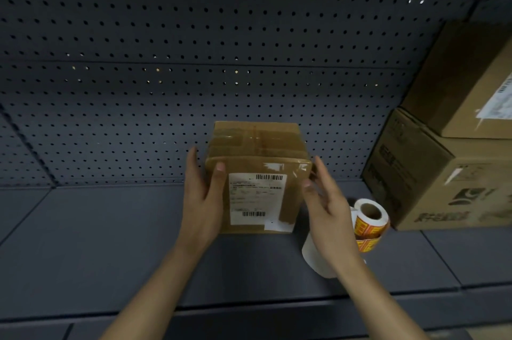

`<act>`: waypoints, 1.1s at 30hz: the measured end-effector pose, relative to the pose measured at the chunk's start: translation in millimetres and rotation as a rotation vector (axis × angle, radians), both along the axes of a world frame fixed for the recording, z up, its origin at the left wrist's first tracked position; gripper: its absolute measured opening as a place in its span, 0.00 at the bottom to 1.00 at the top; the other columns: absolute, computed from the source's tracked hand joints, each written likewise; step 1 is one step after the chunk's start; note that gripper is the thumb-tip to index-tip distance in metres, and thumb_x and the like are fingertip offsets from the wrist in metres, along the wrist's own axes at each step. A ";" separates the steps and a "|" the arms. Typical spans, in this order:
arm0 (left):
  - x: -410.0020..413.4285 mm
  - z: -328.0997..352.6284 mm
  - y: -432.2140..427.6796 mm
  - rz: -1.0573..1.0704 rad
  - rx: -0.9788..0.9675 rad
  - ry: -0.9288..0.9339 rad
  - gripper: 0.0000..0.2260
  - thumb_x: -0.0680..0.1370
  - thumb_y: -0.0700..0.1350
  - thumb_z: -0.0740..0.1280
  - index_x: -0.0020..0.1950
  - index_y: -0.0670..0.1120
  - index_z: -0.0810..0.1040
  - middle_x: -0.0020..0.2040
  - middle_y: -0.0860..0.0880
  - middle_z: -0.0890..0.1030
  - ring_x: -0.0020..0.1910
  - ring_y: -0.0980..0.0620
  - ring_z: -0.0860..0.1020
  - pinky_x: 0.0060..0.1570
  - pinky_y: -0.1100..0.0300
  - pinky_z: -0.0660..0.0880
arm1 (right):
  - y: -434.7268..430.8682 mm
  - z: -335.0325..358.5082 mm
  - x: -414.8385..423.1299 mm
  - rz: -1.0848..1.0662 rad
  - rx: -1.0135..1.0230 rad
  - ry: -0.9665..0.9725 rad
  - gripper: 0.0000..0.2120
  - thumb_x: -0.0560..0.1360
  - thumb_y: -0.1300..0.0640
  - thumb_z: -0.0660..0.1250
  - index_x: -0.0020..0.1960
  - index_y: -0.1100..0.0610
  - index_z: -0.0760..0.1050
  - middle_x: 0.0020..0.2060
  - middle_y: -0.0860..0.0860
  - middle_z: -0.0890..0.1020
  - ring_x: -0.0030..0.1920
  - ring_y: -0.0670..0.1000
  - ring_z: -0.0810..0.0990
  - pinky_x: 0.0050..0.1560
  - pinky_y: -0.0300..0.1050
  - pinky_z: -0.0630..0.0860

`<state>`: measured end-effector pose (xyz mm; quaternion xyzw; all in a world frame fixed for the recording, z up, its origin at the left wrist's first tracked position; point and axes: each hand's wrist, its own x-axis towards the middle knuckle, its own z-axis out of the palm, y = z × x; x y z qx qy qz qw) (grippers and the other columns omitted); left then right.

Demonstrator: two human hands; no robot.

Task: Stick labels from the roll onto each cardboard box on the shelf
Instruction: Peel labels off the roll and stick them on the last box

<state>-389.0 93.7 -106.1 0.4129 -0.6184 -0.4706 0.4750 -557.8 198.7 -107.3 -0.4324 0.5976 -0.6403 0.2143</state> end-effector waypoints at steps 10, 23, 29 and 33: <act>-9.1 -44.7 37.9 0.046 -0.184 -0.091 0.04 0.80 0.48 0.63 0.47 0.50 0.74 0.46 0.51 0.79 0.47 0.53 0.78 0.43 0.54 0.77 | 19.9 -22.9 -65.8 -0.334 0.291 0.264 0.14 0.81 0.57 0.62 0.66 0.51 0.75 0.57 0.48 0.78 0.54 0.42 0.78 0.56 0.41 0.74; -97.6 -62.5 62.3 -0.356 -0.172 -0.282 0.08 0.78 0.44 0.68 0.56 0.52 0.80 0.51 0.56 0.81 0.51 0.62 0.77 0.48 0.68 0.73 | 51.9 -50.5 -83.4 -0.393 0.732 0.613 0.17 0.77 0.60 0.64 0.64 0.50 0.78 0.61 0.56 0.69 0.58 0.62 0.67 0.65 0.53 0.64; -127.7 -61.2 63.3 -0.453 -0.233 -0.331 0.11 0.77 0.48 0.69 0.59 0.51 0.79 0.54 0.55 0.78 0.56 0.56 0.76 0.56 0.58 0.74 | 64.7 -54.9 -89.0 -0.321 0.556 0.486 0.08 0.78 0.57 0.67 0.53 0.45 0.79 0.54 0.45 0.68 0.62 0.55 0.67 0.66 0.53 0.66; -137.0 -54.1 60.5 -0.586 -0.249 -0.398 0.17 0.73 0.62 0.64 0.51 0.51 0.81 0.46 0.55 0.81 0.49 0.55 0.78 0.51 0.55 0.74 | 72.5 -47.6 -85.3 -0.239 0.375 0.487 0.11 0.78 0.57 0.68 0.48 0.39 0.77 0.53 0.40 0.70 0.61 0.49 0.72 0.63 0.50 0.70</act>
